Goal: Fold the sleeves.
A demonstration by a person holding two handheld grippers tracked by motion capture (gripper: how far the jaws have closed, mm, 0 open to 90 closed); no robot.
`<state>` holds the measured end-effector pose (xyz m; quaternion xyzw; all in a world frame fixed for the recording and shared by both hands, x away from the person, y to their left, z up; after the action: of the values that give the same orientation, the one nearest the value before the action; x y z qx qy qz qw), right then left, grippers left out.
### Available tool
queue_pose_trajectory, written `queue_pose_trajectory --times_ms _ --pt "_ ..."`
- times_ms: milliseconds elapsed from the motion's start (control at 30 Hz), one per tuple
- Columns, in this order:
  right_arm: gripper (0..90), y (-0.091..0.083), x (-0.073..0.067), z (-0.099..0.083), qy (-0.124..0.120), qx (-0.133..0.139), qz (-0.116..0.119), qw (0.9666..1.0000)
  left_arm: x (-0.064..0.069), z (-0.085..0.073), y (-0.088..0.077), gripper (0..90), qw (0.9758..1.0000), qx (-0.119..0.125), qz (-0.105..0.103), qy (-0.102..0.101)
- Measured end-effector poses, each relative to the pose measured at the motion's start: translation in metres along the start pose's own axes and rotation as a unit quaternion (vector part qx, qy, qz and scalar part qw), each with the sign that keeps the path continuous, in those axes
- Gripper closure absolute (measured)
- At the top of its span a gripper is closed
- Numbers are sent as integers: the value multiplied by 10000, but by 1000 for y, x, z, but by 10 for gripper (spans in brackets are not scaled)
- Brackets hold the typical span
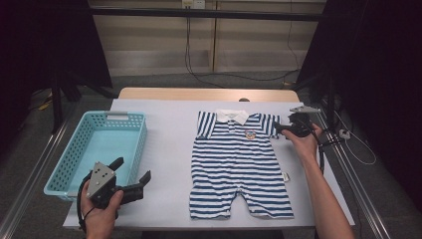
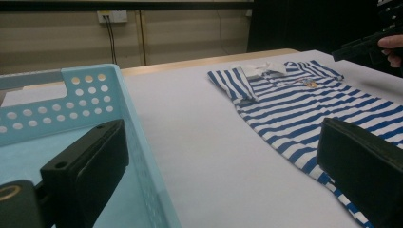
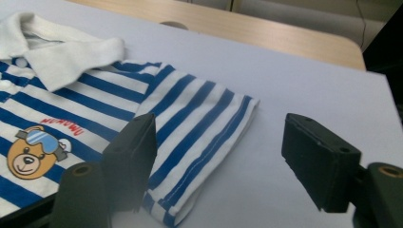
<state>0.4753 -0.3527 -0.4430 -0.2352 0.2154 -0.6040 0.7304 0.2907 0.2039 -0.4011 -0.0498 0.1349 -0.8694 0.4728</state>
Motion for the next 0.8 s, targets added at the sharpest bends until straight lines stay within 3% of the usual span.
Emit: queue_pose_trajectory --times_ms 67,233,267,433,467,500,600,800 --pt "341 4 4 -3 97 -80 54 9999 0 0 0 36 10000 -23 -18 32" --pt "446 10 9 -4 14 -346 -11 9994 1 0 2 36 10000 -27 -44 35" --pt "453 11 9 -4 159 -421 62 9990 1 0 2 36 10000 -29 -53 44" --pt "514 17 9 -5 51 -550 186 9983 1 -1 3 36 10000 -38 -65 7" --pt "531 18 8 -6 181 -629 210 9976 1 -1 3 36 10000 -41 -69 10" --pt "549 20 9 -6 77 -595 218 9980 1 -1 3 36 10000 -49 -66 31" --pt "644 23 7 -9 223 -737 280 9966 1 -1 4 37 9999 -104 -97 39" --pt "684 27 6 -11 324 -644 296 9970 1 -2 5 36 9997 -155 -163 35"
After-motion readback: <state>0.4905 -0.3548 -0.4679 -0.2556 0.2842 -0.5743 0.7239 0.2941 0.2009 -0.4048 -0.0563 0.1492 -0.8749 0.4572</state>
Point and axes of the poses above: each handheld gripper's, and its own axes: y roughly forward along the jaws, z roughly out of its top, x roughly to its right, the point moved 1 cm from there along y, roughly forward along the jaws, and after that the axes turned 5 degrees about y, right-handed, at the moved point
